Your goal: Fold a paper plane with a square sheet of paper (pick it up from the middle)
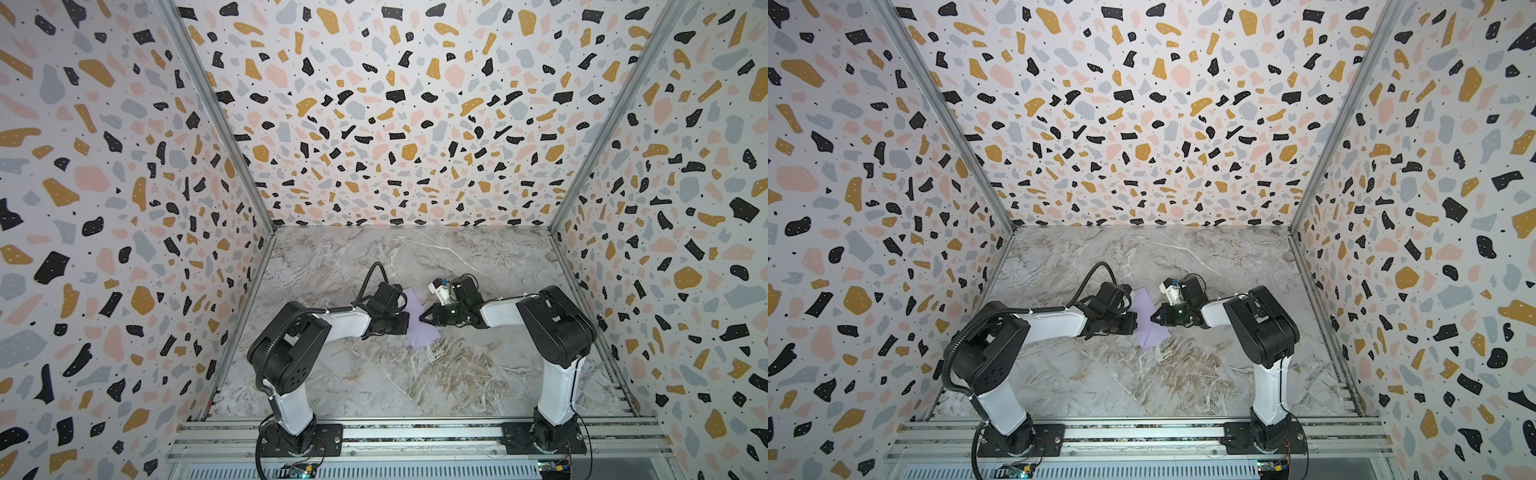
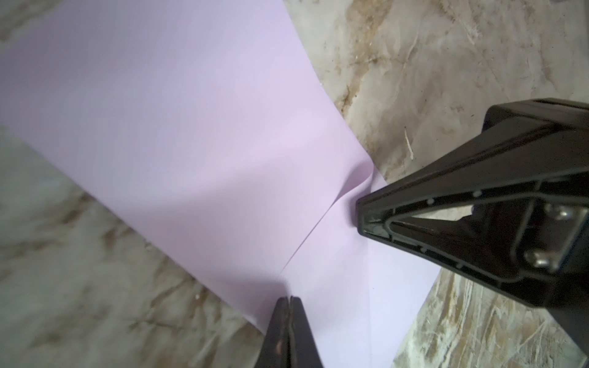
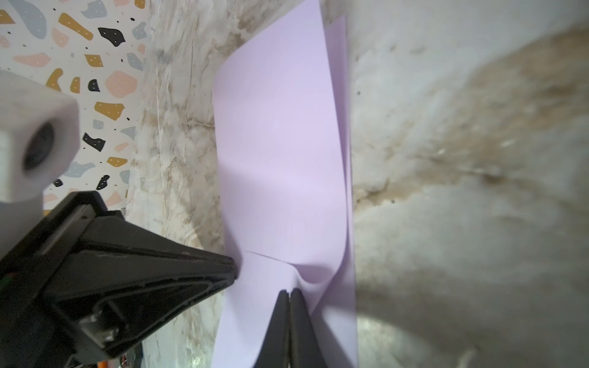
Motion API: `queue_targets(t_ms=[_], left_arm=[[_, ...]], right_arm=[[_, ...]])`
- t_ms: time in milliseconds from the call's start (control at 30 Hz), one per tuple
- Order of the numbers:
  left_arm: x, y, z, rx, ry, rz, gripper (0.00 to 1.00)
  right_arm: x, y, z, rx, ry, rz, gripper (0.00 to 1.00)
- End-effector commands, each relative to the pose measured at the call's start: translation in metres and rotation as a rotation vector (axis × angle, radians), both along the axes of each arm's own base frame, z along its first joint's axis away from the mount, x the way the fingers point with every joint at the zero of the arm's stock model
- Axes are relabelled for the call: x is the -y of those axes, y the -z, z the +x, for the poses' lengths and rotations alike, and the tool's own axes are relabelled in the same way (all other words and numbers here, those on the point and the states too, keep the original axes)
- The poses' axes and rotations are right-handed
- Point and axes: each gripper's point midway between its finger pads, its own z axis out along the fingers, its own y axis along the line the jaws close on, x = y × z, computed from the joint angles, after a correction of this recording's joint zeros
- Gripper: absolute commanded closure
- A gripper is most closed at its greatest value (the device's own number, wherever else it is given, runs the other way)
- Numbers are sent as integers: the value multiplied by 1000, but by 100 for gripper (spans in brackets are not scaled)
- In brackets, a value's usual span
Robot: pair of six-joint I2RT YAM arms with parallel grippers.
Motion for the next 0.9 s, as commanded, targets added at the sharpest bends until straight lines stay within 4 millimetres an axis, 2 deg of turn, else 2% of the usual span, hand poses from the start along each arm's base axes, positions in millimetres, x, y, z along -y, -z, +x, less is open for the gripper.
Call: queue_targets(t_ms=[0, 67, 167, 300, 367, 500, 633, 867], left_arm=[[-26, 27, -15, -73, -22, 124, 100], [-26, 26, -15, -73, -21, 123, 100], [-25, 26, -15, -72, -18, 122, 100], [-24, 27, -14, -73, -13, 119, 100], [-23, 26, -14, -72, -10, 118, 100], [-22, 25, -12, -67, -8, 119, 100], [-22, 24, -13, -68, -1, 121, 100], [-18, 15, -8, -46, 9, 111, 100]], right_arm=[[25, 12, 19, -36, 96, -22, 95], [35, 10, 25, -39, 118, -10, 96], [38, -5, 30, 9, 126, -13, 96], [23, -28, 22, 65, 67, 19, 96], [12, -32, 13, 74, 25, 19, 95], [-5, -26, 0, 58, -31, 20, 95], [-16, -17, -4, 31, -56, 23, 95], [-11, 6, -8, -18, -46, -35, 95]])
